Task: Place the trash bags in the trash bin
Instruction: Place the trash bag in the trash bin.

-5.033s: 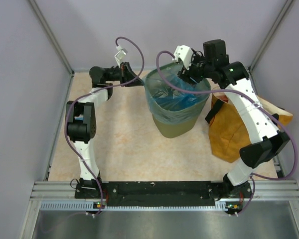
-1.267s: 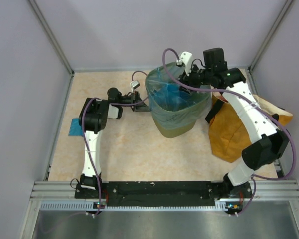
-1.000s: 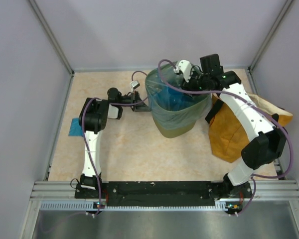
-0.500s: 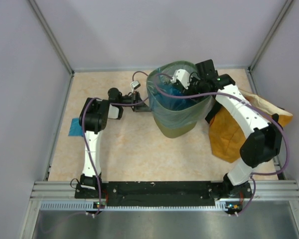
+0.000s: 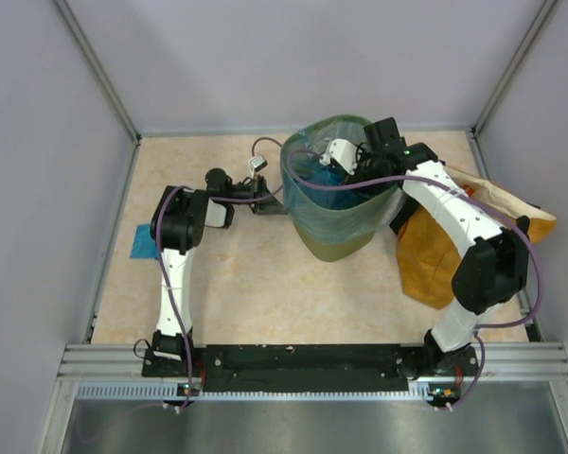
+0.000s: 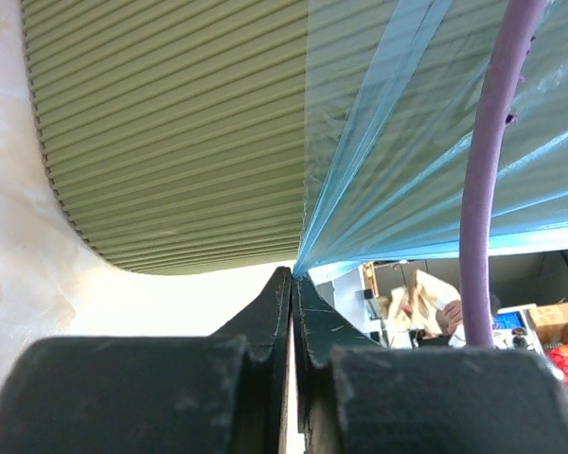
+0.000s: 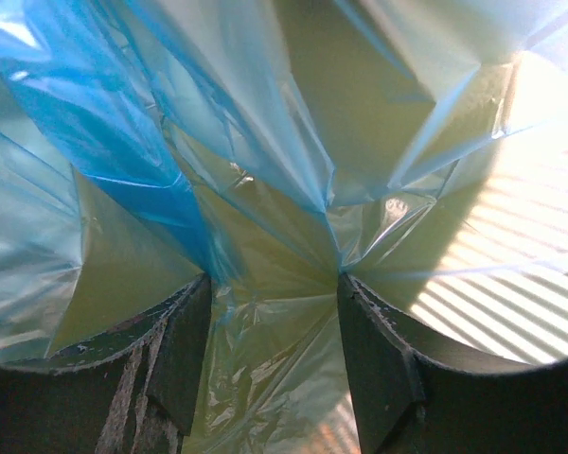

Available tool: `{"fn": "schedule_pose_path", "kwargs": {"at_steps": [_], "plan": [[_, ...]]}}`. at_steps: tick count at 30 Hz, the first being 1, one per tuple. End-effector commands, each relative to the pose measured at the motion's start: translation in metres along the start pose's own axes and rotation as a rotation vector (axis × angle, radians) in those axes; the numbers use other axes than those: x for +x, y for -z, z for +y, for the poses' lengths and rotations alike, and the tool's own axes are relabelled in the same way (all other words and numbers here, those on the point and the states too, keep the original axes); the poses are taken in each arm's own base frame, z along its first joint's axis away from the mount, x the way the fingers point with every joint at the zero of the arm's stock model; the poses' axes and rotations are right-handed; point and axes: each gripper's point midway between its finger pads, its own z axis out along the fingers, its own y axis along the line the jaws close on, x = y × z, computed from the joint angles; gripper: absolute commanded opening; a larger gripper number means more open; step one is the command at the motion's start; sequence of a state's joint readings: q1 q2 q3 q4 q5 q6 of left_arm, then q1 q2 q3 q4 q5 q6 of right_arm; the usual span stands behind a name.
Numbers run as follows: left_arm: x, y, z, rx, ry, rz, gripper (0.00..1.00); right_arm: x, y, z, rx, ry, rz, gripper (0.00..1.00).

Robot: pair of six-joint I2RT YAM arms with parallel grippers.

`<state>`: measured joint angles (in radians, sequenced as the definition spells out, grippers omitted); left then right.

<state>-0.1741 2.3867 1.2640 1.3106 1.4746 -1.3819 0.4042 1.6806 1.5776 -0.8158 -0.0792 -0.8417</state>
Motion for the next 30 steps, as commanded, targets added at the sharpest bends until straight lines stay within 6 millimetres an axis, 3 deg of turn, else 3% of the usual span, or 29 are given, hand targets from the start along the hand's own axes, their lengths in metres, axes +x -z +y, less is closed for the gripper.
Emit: {"fn": "schedule_pose_path", "kwargs": {"at_steps": [1, 9, 15, 22, 30], "plan": [[-0.006, 0.008, -0.036, 0.028, -0.445, 0.008, 0.1, -0.017, 0.03, -0.019, 0.084, -0.011, -0.056, 0.56], [-0.016, 0.024, -0.054, 0.007, -0.498, -0.043, 0.1, -0.029, 0.053, -0.023, 0.109, -0.024, -0.107, 0.57], [-0.027, 0.039, -0.094, -0.01, -0.56, -0.081, 0.06, -0.042, 0.069, -0.025, 0.111, -0.039, -0.162, 0.58], [-0.047, 0.064, -0.172, -0.036, -0.629, -0.146, 0.02, -0.066, 0.1, -0.034, 0.148, -0.081, -0.265, 0.64], [-0.059, 0.054, -0.284, -0.014, -0.743, -0.107, 0.03, -0.095, 0.134, -0.048, 0.173, -0.191, -0.393, 0.69]]}}
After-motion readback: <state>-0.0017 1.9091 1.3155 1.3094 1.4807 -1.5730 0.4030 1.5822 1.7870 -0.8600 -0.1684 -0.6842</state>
